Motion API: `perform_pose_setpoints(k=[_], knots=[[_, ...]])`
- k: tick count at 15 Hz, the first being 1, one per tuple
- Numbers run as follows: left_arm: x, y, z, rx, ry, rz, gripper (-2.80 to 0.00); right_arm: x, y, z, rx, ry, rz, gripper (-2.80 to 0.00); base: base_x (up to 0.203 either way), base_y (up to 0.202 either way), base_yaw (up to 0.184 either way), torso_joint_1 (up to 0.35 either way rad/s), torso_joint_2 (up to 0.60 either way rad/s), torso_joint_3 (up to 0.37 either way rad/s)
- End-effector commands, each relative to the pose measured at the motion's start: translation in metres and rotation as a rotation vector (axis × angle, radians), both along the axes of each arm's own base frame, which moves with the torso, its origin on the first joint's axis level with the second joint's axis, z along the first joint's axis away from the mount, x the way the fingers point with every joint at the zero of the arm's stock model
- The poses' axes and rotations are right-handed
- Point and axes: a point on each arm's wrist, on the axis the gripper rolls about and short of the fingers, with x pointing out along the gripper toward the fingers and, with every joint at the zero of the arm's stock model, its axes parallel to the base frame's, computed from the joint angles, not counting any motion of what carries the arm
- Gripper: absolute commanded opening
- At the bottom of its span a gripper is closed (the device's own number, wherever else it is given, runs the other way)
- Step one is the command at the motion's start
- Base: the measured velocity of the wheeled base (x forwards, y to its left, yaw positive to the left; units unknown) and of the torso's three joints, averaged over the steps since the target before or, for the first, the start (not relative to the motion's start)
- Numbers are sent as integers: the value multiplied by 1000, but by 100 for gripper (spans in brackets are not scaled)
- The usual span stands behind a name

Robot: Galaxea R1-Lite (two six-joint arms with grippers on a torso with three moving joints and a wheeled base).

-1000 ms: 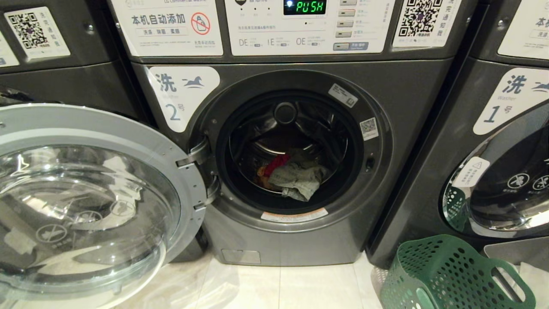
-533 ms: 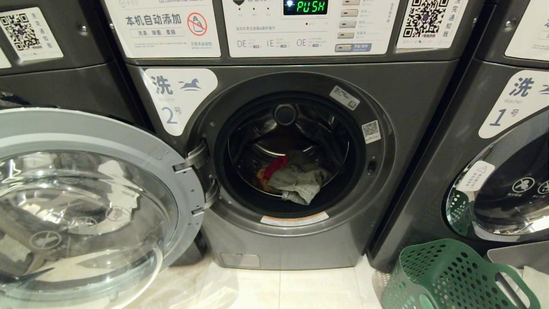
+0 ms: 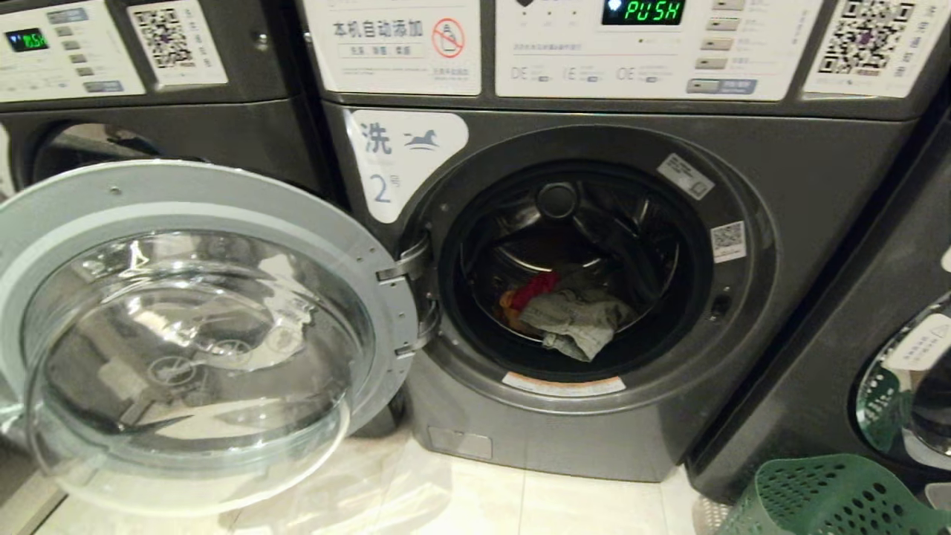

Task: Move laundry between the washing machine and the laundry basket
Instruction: Pick a cloth and place it into the basket

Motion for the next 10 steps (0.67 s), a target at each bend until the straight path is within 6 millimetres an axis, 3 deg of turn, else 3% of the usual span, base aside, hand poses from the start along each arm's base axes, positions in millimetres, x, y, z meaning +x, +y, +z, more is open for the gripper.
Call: perform_pose_setpoints(k=[1, 5, 10], knots=[[3, 0, -11, 0, 40, 0, -280, 0, 0, 0, 0, 1, -1, -280, -1, -10, 172, -4, 7, -1], [3, 0, -11, 0, 42, 0, -280, 0, 0, 0, 1, 1, -1, -280, 0, -9, 153, 2, 1, 2], [3, 0, -11, 6, 42, 0, -280, 0, 0, 0, 1, 3, -1, -280, 0, 2, 14, 0, 0, 0]])
